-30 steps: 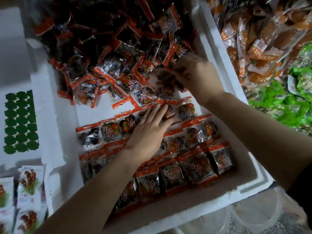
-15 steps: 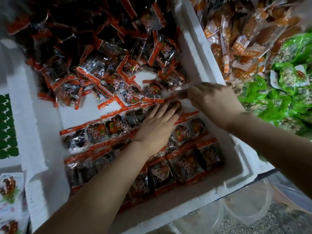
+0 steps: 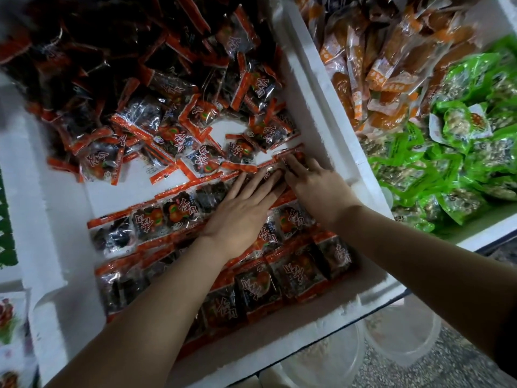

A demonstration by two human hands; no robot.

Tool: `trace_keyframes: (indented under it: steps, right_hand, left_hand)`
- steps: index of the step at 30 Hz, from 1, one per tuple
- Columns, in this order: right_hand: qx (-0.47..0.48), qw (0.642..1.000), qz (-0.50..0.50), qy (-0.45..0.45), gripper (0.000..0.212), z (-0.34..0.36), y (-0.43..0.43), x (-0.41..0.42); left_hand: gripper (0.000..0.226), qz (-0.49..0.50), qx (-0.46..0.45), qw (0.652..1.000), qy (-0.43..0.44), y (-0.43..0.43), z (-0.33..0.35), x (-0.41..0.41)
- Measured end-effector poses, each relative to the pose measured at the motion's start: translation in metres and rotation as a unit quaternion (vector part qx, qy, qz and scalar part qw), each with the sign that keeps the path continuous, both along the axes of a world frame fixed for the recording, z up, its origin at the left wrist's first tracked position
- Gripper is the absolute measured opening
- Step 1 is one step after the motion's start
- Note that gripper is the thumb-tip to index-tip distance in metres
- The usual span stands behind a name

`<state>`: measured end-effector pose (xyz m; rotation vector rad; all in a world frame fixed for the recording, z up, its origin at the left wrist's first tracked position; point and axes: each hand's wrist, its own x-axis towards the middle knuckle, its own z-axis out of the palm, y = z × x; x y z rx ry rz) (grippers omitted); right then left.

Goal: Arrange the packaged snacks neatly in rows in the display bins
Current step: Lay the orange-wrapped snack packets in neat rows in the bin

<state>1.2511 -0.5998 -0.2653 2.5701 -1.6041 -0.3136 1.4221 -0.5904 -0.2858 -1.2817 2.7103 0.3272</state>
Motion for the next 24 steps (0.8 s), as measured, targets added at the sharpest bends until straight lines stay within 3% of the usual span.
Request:
trace_keyframes:
  steps: [2,5,9,14,24]
  right_hand:
    - [0.047,0.998,-0.028,-0.016,0.053,0.007,0.007,-0.002]
    - [0.031,0.995,-0.067,-0.07,0.049,0.014,0.015,-0.004]
    - [0.038,0.985,-0.117,-0.117,0.059,0.019,0.024,-0.001]
    - [0.133,0.987,-0.068,-0.065,0.063,-0.003,0.038,0.005]
    - [0.117,0.977,-0.149,-0.098,0.061,0.014,0.032,0.006]
  left_hand:
    - [0.054,0.0,-0.002,1.0,0.009,0.0,-0.001,0.001]
    - [0.053,-0.002,-0.002,1.0,0.019,0.0,-0.001,0.002]
    - [0.051,0.003,0.006,0.999,0.033,0.001,-0.001,0.001]
    - [0.05,-0.01,0.013,0.998,0.052,-0.001,0.0,0.004]
    - [0.053,-0.022,0.024,0.998,0.049,0.001,0.0,0.008]
